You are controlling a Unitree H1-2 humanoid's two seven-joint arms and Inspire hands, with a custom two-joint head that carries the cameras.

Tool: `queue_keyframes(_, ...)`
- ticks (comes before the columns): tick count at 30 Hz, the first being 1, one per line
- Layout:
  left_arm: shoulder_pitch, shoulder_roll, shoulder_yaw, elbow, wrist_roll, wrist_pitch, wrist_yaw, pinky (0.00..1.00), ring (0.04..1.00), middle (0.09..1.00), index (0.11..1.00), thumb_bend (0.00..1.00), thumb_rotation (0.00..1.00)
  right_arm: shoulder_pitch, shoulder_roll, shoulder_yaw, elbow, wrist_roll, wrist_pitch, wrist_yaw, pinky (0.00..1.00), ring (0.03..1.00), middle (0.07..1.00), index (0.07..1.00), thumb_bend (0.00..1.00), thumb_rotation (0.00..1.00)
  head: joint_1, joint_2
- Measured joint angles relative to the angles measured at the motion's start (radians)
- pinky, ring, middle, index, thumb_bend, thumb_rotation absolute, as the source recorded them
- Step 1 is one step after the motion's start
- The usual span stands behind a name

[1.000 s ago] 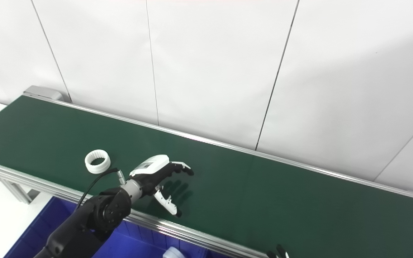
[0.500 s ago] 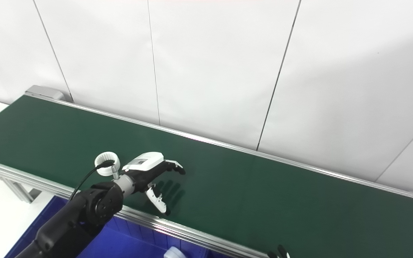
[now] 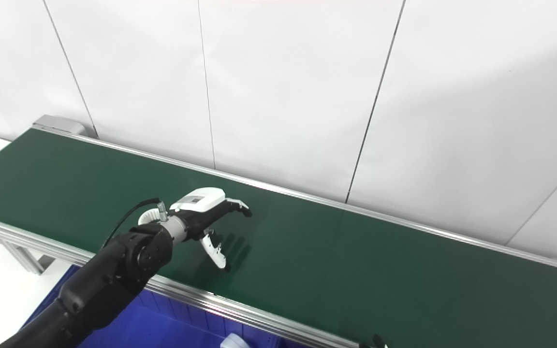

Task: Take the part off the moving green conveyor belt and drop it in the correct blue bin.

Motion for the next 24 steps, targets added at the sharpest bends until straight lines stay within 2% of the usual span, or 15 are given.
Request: queue_keyframes(24, -0.02, 0.027, -0.055, 0.052, 0.065, -0.013, -0.006, 0.78, 0.847, 0.864, 0.809, 0.9, 0.0, 0.001, 0.0, 0.004, 0.001, 0.0, 0.0, -0.001, 0.75, 0.824, 0.879, 0.959, 0.03, 1.0, -0.008, 0.002)
